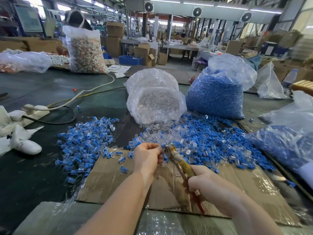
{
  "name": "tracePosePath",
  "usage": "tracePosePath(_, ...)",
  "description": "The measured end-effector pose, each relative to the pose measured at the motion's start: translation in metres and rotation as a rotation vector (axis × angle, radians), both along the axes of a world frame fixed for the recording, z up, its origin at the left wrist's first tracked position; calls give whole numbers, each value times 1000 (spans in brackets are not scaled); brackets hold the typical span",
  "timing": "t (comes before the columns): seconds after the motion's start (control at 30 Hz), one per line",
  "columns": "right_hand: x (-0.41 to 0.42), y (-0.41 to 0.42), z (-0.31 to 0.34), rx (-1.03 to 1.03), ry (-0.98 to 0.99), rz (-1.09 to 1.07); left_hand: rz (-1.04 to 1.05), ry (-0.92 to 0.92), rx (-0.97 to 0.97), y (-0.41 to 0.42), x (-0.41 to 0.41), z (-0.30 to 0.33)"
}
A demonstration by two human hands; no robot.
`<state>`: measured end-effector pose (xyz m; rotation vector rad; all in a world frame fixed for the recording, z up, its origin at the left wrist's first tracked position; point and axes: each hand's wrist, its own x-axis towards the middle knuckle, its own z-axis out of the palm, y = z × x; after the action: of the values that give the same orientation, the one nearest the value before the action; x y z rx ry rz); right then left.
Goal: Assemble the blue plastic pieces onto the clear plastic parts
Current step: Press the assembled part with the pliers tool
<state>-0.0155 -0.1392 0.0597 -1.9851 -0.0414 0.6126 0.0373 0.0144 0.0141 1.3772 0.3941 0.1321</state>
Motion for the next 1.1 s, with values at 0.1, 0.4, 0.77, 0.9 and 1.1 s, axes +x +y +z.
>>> tracePosePath(0.1, -1, 1, 1, -64, -36, 36, -18, 10, 30, 0, 0, 2)
tracePosePath(0.4, 0, -2, -1, -28, -69, 67, -42, 56, 13, 1, 3, 2)
tracePosePath(0.77, -2, -2, 0, 8, -53, 44, -66, 65, -24, 3, 5, -4)
tracePosePath(0.9, -4, 1, -3, -76, -160, 30, -73, 61, -10, 2, 6, -4)
tracePosePath(1.1, -2, 1, -9, -115, -257, -8, -66, 19, -3, 0, 6, -5)
